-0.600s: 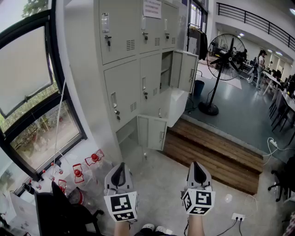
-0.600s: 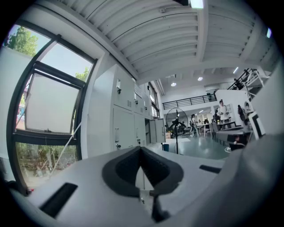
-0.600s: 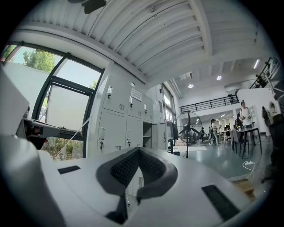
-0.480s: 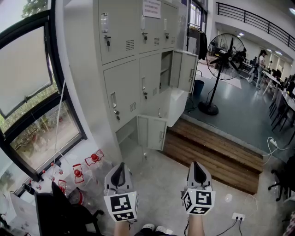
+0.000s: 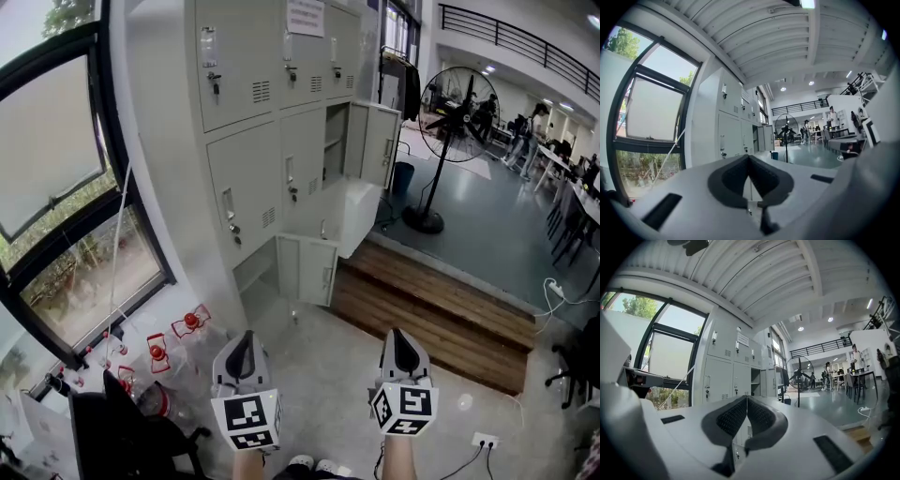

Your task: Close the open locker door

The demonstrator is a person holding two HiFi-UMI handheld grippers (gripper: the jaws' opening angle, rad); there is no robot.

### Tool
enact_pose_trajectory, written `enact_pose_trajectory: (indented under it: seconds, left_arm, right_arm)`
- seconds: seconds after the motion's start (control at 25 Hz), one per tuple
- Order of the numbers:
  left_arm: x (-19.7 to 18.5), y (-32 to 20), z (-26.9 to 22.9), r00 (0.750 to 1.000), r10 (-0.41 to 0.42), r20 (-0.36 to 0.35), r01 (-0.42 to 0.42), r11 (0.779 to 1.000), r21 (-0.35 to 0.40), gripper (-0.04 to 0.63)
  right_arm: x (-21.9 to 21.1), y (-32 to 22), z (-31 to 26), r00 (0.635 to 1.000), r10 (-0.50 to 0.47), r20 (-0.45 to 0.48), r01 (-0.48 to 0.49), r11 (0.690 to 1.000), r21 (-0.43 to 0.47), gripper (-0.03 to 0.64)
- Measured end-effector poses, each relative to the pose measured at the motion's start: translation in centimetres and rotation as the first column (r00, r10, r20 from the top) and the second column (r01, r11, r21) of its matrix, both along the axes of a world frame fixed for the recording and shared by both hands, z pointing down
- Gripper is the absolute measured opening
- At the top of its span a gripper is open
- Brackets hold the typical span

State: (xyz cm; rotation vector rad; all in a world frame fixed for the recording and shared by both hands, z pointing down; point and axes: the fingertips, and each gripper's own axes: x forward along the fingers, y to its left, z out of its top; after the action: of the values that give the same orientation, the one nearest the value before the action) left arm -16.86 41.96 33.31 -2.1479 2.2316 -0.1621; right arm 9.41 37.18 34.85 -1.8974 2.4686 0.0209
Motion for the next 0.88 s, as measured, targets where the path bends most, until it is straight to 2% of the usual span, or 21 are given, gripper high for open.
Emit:
enact_pose_trajectory:
  seconds: [0.4,0.44,0.52,0.88]
  left_arm:
    - [1.8,-0.5,0.4,1.0,-0.016,0.006,0.016,1.0,-0.01,-0.002]
    - [2.0,-0.5,0.6,1.0,-0.02,0.004,0.021,1.0,-0.012,-0.003]
    - [2.5,-0.5,0.8,1.0,-0.029,-0.001,0.029,0.999,-0.015,-0.002]
    - [4.4,-0.3,2.1,0.998,-0.056,0.002,0.056,0.998,-0.037,-0.002]
  right_arm:
    - [2.0,-0.9,0.4,1.0,-0.007,0.013,0.007,1.0,-0.007,0.025]
    - [2.1,-1.0,0.4,1.0,-0.022,0.014,0.022,1.0,-0.007,0.044]
    - [2.0,-1.2,0.6,0.998,-0.066,0.017,0.067,0.998,-0.013,0.175]
    - [2.6,-1.9,2.2,0.989,-0.151,-0.012,0.15,0.987,-0.051,0.226]
